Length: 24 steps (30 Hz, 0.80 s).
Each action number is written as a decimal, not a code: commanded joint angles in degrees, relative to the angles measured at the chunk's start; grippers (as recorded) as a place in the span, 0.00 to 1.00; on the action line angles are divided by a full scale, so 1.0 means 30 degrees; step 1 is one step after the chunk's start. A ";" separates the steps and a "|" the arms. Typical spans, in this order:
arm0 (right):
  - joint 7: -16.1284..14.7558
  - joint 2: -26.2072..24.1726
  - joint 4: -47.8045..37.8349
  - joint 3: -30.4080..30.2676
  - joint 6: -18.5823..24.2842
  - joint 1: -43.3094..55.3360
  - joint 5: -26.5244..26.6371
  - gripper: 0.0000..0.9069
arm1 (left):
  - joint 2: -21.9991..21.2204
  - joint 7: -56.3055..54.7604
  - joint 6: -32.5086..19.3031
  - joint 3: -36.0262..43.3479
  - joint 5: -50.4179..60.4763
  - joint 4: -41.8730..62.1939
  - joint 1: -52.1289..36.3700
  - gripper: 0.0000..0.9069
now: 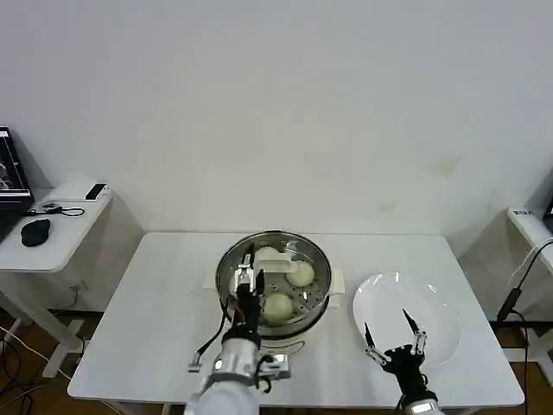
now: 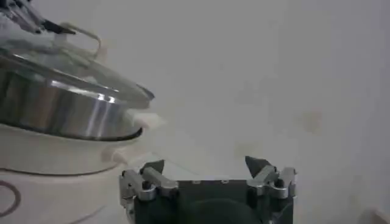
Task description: Take steamed baozi put them in steamer then cover it.
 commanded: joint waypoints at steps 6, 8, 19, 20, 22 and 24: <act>0.0520 -0.1869 -0.0501 -0.0219 0.0466 -0.0213 0.4509 1.00 | 0.1290 -0.6137 -1.1896 -0.8263 -1.9359 0.1114 0.4822 1.00; 0.0500 -0.2152 -0.0232 -0.0634 0.0097 -0.0425 0.5722 1.00 | 0.1005 -0.6024 -1.3339 -0.9541 -2.3272 0.1637 0.5141 1.00; 0.0505 -0.2349 -0.0433 -0.1269 -0.0024 -0.1189 0.5869 1.00 | 0.0118 -0.6821 -1.2447 -1.1600 -2.9335 0.0188 0.8657 1.00; 0.0477 -0.2363 -0.0381 -0.1234 -0.0042 -0.1241 0.5870 1.00 | 0.0071 -0.6829 -1.2525 -1.1712 -2.9420 0.0021 0.8816 1.00; 0.0426 -0.2453 -0.0261 -0.1128 -0.0132 -0.1428 0.5969 1.00 | -0.0036 -0.6965 -1.2632 -1.1751 -2.9381 -0.0291 0.9235 1.00; 0.0282 -0.2520 -0.0220 -0.1037 -0.0225 -0.1538 0.6061 1.00 | -0.0104 -0.7147 -1.2602 -1.1647 -2.9288 -0.0084 0.9465 1.00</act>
